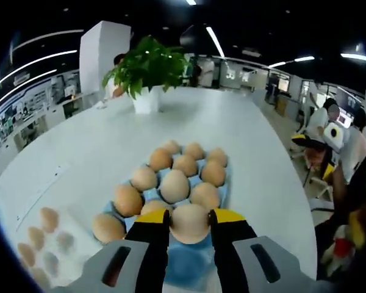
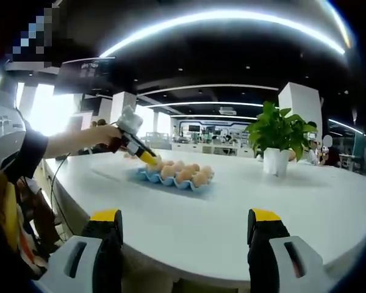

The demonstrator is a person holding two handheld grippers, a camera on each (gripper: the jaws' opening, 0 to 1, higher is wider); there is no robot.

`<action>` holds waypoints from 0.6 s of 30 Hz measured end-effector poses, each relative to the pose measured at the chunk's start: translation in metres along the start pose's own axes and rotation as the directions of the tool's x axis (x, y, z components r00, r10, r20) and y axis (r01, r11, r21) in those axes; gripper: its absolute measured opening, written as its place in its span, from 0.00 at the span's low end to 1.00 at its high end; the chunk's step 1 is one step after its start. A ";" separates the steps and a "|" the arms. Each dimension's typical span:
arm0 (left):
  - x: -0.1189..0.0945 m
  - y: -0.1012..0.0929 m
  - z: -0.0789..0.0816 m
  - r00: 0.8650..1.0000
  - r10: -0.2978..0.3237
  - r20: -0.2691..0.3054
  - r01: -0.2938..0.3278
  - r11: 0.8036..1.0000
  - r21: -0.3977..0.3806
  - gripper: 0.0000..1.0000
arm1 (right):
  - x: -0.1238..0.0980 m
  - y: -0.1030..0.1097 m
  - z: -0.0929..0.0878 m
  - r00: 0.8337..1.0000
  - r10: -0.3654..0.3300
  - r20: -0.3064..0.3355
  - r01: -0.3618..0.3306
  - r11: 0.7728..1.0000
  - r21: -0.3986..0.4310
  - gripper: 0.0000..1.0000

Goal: Pick up the eggs on the table and place them into the egg tray on the table

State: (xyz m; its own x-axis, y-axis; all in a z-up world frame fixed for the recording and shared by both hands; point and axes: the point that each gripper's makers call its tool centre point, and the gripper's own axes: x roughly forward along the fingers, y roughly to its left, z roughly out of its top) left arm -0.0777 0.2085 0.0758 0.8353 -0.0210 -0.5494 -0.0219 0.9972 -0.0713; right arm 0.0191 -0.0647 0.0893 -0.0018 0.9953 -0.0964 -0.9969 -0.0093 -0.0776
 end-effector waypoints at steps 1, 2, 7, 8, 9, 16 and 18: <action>0.001 0.000 0.000 1.000 -0.002 0.001 0.002 1.000 -0.001 0.26 | 0.000 0.000 0.000 1.000 -0.001 0.000 0.001 1.000 0.000 0.88; 0.001 -0.002 -0.001 1.000 -0.005 0.000 0.005 1.000 -0.003 0.26 | 0.000 -0.001 0.000 1.000 -0.002 0.000 0.002 1.000 0.001 0.88; 0.003 -0.003 -0.004 1.000 -0.010 -0.004 0.010 1.000 0.001 0.26 | -0.001 -0.001 0.000 1.000 -0.003 0.000 0.003 1.000 0.001 0.88; 0.004 -0.004 -0.005 1.000 -0.010 -0.005 0.010 1.000 0.003 0.26 | -0.001 -0.001 0.000 1.000 -0.003 -0.001 0.003 1.000 0.001 0.88; 0.005 -0.004 -0.006 1.000 -0.010 -0.005 0.010 1.000 0.004 0.26 | -0.001 -0.001 0.000 1.000 -0.002 -0.001 0.002 1.000 0.001 0.88; 0.006 -0.006 -0.009 1.000 -0.008 -0.010 0.008 1.000 0.014 0.26 | 0.000 0.000 0.000 1.000 0.004 0.000 -0.004 1.000 0.001 0.88; 0.007 -0.006 -0.010 1.000 -0.006 -0.013 0.006 1.000 0.020 0.26 | 0.000 0.000 0.000 1.000 0.004 0.000 -0.004 1.000 0.002 0.88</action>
State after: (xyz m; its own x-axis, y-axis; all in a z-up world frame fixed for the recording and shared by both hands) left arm -0.0772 0.2019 0.0644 0.8281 -0.0277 -0.5599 -0.0056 0.9983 -0.0577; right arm 0.0188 -0.0650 0.0891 -0.0058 0.9953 -0.0968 -0.9971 -0.0131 -0.0754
